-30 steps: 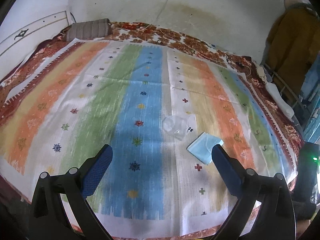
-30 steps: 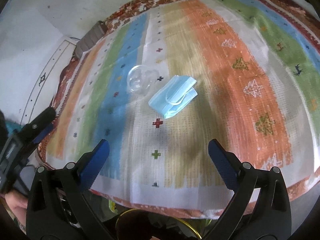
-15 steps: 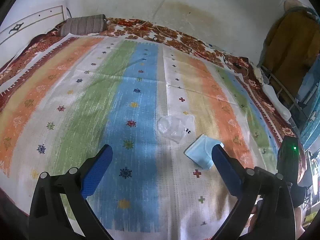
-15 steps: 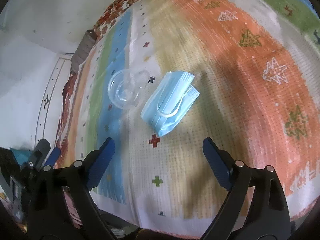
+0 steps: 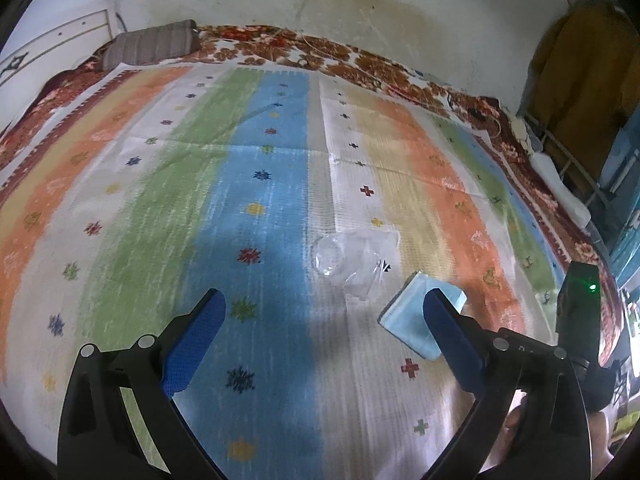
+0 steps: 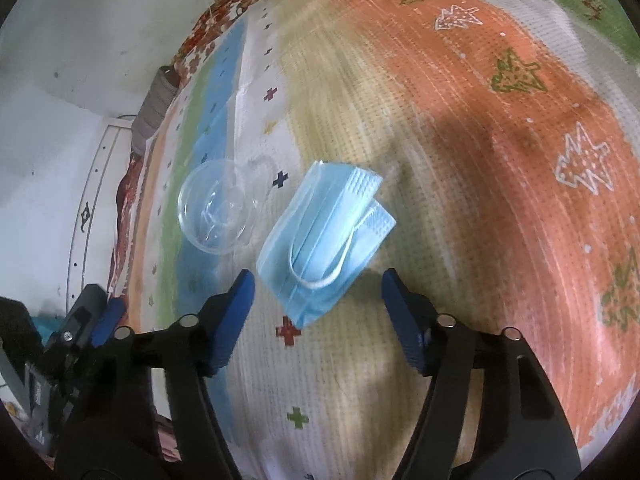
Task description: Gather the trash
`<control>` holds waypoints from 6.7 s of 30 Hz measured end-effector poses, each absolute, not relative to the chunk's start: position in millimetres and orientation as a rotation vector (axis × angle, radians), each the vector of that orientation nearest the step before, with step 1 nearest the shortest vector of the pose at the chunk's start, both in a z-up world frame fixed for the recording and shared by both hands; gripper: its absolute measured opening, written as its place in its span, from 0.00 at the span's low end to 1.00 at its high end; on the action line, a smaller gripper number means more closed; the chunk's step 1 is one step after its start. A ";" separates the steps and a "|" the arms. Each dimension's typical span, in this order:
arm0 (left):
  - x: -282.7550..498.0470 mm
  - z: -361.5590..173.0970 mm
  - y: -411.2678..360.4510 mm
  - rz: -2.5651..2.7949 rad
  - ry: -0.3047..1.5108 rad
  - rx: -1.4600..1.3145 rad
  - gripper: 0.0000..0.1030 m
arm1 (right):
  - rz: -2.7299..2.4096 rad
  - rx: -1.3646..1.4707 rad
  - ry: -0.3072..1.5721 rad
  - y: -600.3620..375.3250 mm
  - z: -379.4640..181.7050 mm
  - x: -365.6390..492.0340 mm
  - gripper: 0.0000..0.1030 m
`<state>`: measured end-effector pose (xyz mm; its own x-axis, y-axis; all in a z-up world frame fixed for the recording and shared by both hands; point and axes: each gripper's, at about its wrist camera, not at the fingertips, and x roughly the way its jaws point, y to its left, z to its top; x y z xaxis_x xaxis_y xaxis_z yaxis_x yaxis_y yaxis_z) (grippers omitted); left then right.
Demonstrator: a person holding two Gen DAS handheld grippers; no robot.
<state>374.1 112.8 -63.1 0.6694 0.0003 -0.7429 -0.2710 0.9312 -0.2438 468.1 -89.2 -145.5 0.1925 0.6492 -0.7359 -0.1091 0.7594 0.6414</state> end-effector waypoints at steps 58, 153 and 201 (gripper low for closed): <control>329.9 -21.5 108.8 0.044 0.884 -0.452 0.05 | 0.677 -0.068 1.061 -77.6 -36.2 388.3 0.03; 135.6 -129.5 30.3 0.207 1.321 -0.637 0.52 | 0.548 -0.091 1.408 -148.8 -128.3 169.2 0.23; 40.2 -36.2 20.3 0.066 1.019 -0.332 0.94 | 0.795 -0.109 1.044 -215.3 -14.9 92.5 0.92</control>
